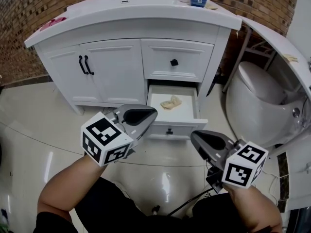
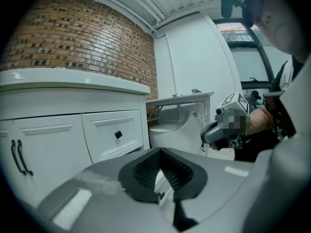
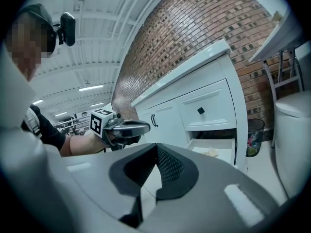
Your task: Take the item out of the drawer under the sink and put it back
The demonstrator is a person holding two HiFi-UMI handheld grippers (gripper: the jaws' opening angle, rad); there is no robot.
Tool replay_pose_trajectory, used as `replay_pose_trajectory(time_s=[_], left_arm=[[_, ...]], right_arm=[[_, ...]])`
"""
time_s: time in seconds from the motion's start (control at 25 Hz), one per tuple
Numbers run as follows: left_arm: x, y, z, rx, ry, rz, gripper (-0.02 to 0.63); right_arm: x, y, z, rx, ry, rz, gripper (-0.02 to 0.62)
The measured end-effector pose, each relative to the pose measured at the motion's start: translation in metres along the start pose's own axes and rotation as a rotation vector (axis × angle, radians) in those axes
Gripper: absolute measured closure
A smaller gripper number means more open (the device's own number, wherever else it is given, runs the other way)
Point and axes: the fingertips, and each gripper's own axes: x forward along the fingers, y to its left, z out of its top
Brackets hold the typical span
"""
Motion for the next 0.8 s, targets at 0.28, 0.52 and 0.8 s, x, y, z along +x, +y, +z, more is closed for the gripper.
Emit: replay_pose_trajectory(time_s=[0.28, 0.52, 0.8], left_arm=[[-0.027, -0.021, 0.009, -0.075, -0.077, -0.012, 0.600], [-0.035, -0.036, 0.003, -0.132, -0.128, -0.021, 0.600], [-0.038, -0.028, -0.021, -0.238, -0.129, -0.019, 0.600]], right_arm=[[-0.007, -0.001, 0.006, 0.003, -0.029, -0.005, 0.592], [-0.011, 0.003, 0.003, -0.012, -0.026, 0.002, 0.592], [-0.013, 0.006, -0.001, -0.018, -0.010, 0.002, 0.592]])
